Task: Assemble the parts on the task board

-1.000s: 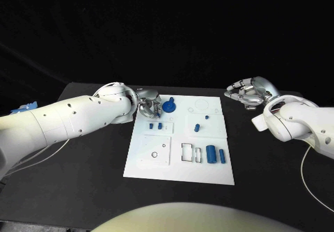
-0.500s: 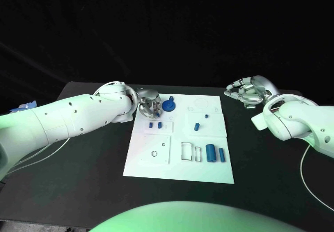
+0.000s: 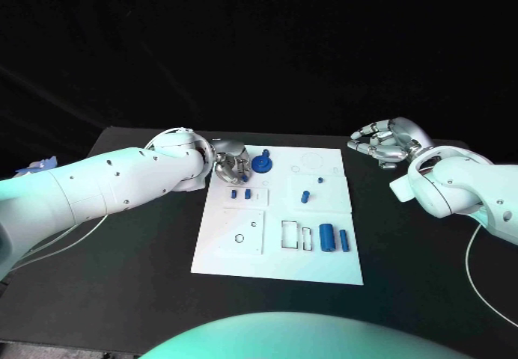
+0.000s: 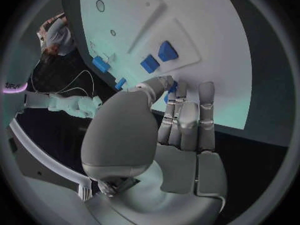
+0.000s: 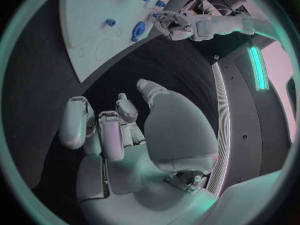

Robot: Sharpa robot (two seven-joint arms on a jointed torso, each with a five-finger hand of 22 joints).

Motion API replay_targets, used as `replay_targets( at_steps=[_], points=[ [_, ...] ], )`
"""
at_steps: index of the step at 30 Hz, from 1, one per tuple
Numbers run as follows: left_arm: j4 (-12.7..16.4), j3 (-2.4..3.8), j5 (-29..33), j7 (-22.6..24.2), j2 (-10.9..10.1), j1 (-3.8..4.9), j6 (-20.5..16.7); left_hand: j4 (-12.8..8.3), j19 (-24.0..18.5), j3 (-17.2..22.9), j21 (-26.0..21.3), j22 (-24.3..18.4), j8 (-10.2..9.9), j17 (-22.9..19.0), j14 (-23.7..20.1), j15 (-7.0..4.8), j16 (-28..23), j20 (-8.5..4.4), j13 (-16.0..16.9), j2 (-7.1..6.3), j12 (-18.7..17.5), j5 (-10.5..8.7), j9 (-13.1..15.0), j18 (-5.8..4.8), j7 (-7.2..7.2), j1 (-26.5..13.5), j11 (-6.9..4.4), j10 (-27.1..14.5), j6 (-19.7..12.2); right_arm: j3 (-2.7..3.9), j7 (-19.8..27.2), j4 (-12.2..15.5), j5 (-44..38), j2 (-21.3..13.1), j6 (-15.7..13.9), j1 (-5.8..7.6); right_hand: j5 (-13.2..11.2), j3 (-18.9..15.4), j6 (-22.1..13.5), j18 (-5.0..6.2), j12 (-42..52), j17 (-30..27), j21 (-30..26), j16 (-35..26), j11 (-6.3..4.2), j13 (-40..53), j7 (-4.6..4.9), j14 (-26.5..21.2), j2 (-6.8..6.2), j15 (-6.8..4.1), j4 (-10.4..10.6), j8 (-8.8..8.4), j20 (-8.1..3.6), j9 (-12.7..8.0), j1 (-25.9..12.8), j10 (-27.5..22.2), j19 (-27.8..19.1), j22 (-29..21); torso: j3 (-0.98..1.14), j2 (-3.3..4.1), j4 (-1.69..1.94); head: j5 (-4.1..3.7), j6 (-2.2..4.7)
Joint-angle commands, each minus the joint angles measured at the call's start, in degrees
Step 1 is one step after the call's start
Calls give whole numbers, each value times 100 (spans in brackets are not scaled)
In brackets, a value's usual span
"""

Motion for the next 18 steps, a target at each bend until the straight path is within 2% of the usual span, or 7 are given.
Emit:
replay_targets(
  at_steps=[1,18],
  points=[
    [-6,2,8,-1,1,2,10,1,-71,22,-54,-70,-57,-206,-123,47,-68,46,-51,-42,-126,9,-16,74,55,-49,72,-165,-28,1,47,-1,-33,3,-4,-3,40,12,-37,87,-5,387,-28,-38,-7,4,-15,329,-10,-37,34,27,12,6,24,-32,-27,89,0,0,5,1,5],
    [-9,2,20,-28,-41,2,-81,-15,-95,26,-79,-89,-160,-367,-213,95,-104,100,-74,-108,-203,8,-45,80,105,-69,126,-275,-140,1,32,-7,-34,2,19,-4,44,14,-50,96,-23,363,-68,-51,-8,-29,-16,324,-13,-39,40,43,10,3,32,-58,-42,64,1,0,-2,3,0]
  ],
)
